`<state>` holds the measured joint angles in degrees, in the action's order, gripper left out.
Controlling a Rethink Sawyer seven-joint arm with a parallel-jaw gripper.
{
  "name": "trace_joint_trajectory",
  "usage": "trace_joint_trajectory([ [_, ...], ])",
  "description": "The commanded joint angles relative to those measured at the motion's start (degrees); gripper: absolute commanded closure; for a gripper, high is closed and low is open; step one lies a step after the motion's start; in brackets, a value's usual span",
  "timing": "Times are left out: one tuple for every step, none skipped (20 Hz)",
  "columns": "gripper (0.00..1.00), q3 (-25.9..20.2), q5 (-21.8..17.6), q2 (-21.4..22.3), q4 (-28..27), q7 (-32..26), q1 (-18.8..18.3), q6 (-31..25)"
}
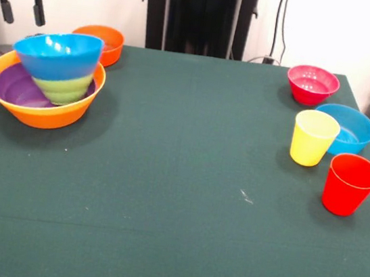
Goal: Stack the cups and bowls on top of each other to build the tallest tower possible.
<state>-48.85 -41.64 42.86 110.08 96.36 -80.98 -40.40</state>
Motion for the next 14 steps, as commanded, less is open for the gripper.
trace_joint_trajectory([
  [0.00,2.9,-4.5,-1.6,-2.1,-10.2,3.3,-3.8],
  [0.00,3.0,-4.4,-1.2,-1.9,-9.8,3.4,-3.8],
  [0.00,3.1,-4.3,-0.6,-1.3,-9.2,3.5,-3.7],
  [0.00,3.3,-4.1,1.1,-0.2,-7.6,4.0,-3.5],
  [0.00,3.6,-3.9,2.8,0.9,-6.0,4.4,-3.3],
  [0.00,4.1,-3.4,5.3,2.6,-3.0,5.5,-2.9],
  [0.00,4.6,-2.9,7.7,4.1,0.1,7.1,-2.5],
  [0.00,5.1,-2.5,9.2,5.1,2.9,9.1,-2.2],
  [0.00,5.7,-2.1,10.7,6.0,5.8,11.1,-2.0],
  [0.00,6.9,-1.4,11.4,6.4,9.3,13.4,-1.8],
  [0.00,8.2,-0.7,12.1,6.8,12.7,15.6,-1.7],
  [0.00,10.2,-0.5,12.4,7.0,17.0,18.3,-0.7],
  [0.00,12.4,-0.8,12.3,7.0,21.3,21.2,1.2],
  [0.00,14.6,-1.2,12.2,7.0,25.7,24.0,3.2],
])
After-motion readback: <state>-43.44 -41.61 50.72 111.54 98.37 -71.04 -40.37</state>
